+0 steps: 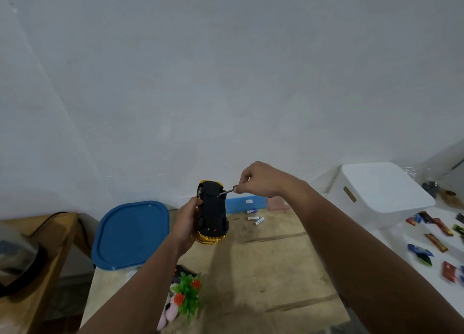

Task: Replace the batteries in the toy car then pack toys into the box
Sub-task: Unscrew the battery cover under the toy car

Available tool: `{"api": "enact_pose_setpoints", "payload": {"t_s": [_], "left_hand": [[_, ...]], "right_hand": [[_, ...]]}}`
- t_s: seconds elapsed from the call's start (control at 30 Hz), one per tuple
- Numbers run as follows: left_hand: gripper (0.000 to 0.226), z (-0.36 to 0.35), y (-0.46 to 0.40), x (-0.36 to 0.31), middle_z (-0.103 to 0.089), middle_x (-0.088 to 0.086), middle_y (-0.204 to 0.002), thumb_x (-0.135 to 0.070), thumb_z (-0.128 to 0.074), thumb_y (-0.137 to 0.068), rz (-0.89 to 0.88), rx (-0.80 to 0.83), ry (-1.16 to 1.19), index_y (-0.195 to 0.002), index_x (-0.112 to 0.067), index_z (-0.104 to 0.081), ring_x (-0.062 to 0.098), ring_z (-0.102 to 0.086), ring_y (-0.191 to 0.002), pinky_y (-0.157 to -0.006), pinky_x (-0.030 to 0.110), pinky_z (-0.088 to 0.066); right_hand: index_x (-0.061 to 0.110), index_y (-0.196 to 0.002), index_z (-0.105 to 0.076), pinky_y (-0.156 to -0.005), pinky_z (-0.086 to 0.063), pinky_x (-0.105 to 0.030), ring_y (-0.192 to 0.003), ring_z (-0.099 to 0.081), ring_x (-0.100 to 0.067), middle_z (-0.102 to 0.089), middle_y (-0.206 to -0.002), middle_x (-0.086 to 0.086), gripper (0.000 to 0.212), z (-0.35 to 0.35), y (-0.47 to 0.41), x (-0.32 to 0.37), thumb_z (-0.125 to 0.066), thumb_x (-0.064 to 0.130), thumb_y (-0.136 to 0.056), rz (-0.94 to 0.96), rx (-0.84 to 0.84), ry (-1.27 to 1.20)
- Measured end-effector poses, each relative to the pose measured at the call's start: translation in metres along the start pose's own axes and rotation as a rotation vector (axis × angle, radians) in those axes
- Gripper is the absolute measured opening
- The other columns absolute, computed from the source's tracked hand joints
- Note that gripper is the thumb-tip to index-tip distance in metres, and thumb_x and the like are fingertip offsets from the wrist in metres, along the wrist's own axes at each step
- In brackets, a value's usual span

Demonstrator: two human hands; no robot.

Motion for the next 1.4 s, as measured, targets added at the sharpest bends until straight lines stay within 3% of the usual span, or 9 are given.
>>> {"api": "enact_pose_setpoints", "payload": {"t_s": [0.13,0.37,0.57,0.7,0.83,1.0,1.17,1.3,1.4], "left_hand": [[0.039,-0.005,-0.005,-0.002,-0.076,0.021,-0.102,-0.03,-0.042,-0.103,0.002,0.013,0.005,-0.119,-0.006,-0.068,0.034,-0.073,-0.088,-0.078,0.041,-0.06],[0.036,-0.01,-0.017,-0.001,-0.076,0.016,-0.094,-0.031,-0.042,-0.104,-0.007,0.011,-0.018,-0.112,-0.009,-0.069,0.031,-0.073,-0.085,-0.078,0.039,-0.058],[0.035,-0.004,-0.026,0.007,-0.076,0.018,-0.102,-0.028,-0.044,-0.103,0.032,-0.029,0.023,-0.112,-0.01,-0.072,0.031,-0.073,-0.087,-0.083,0.043,-0.06],[0.044,0.004,-0.035,0.024,-0.071,0.023,-0.116,-0.029,-0.042,-0.103,0.083,-0.021,0.068,-0.13,-0.004,-0.067,0.039,-0.067,-0.101,-0.102,0.058,-0.051],[0.045,0.006,-0.048,0.042,-0.072,0.019,-0.115,-0.034,-0.044,-0.102,0.109,-0.051,0.062,-0.13,-0.007,-0.067,0.033,-0.072,-0.094,-0.084,0.043,-0.06],[0.061,-0.002,-0.067,0.059,-0.065,0.028,-0.136,-0.04,-0.051,-0.09,0.15,-0.07,0.091,-0.139,-0.005,-0.064,0.039,-0.066,-0.109,-0.101,0.055,-0.052],[0.059,-0.005,-0.086,0.08,-0.07,0.024,-0.127,-0.04,-0.049,-0.092,0.182,-0.065,0.1,-0.137,-0.007,-0.066,0.036,-0.07,-0.101,-0.088,0.045,-0.059],[0.063,-0.013,-0.089,0.086,-0.068,0.026,-0.125,-0.04,-0.049,-0.09,0.169,-0.065,0.111,-0.139,-0.004,-0.062,0.039,-0.065,-0.104,-0.099,0.053,-0.051],[0.053,-0.019,-0.089,0.089,-0.071,0.023,-0.115,-0.037,-0.048,-0.094,0.169,-0.093,0.1,-0.133,-0.005,-0.065,0.037,-0.07,-0.096,-0.089,0.049,-0.057]], "right_hand": [[0.018,-0.078,-0.072,-0.062,-0.045,-0.028,-0.074,-0.059,-0.018,-0.07,-0.092,-0.004,0.025,0.0,-0.004,-0.005,-0.074,0.042,-0.084,-0.01,0.01,-0.005],[0.018,-0.08,-0.072,-0.063,-0.048,-0.03,-0.076,-0.062,-0.018,-0.069,-0.09,-0.001,0.026,0.001,-0.013,-0.019,-0.074,0.045,-0.083,-0.019,0.0,-0.045],[0.012,-0.082,-0.072,-0.041,-0.03,-0.021,-0.048,-0.04,-0.009,-0.053,-0.063,0.003,0.023,-0.013,-0.018,-0.077,-0.072,0.034,-0.083,-0.166,-0.205,-0.457],[0.004,-0.074,-0.065,-0.059,-0.04,-0.028,-0.06,-0.053,-0.018,-0.058,-0.067,-0.004,0.026,-0.075,-0.018,-0.151,-0.067,0.028,-0.086,-0.311,-0.219,-0.338],[0.009,-0.099,-0.075,-0.082,-0.05,-0.033,-0.098,-0.066,-0.027,-0.073,-0.101,-0.01,0.023,-0.137,-0.015,-0.212,-0.068,0.03,-0.091,-0.404,-0.057,-0.132],[0.021,-0.106,-0.076,-0.088,-0.055,-0.036,-0.104,-0.066,-0.026,-0.072,-0.108,-0.005,0.018,-0.178,-0.029,-0.252,-0.065,0.027,-0.092,-0.412,0.039,-0.014],[0.038,-0.112,-0.071,-0.09,-0.051,-0.041,-0.106,-0.059,-0.024,-0.059,-0.112,0.002,0.023,-0.199,-0.054,-0.269,-0.056,0.033,-0.096,-0.361,-0.04,0.115],[0.035,-0.115,-0.066,-0.088,-0.048,-0.04,-0.108,-0.053,-0.024,-0.054,-0.116,0.0,0.023,-0.209,-0.062,-0.279,-0.053,0.039,-0.097,-0.281,-0.083,0.223],[0.034,-0.119,-0.064,-0.09,-0.046,-0.04,-0.113,-0.049,-0.023,-0.052,-0.121,0.002,0.026,-0.21,-0.064,-0.283,-0.053,0.04,-0.096,-0.228,-0.087,0.279]]}}
Point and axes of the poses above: each hand's wrist, its own y-axis away from the middle knuckle, its own z-axis out of the back of the hand, x = y × z, the point moved 4 cm from there along -y, towards the middle knuckle
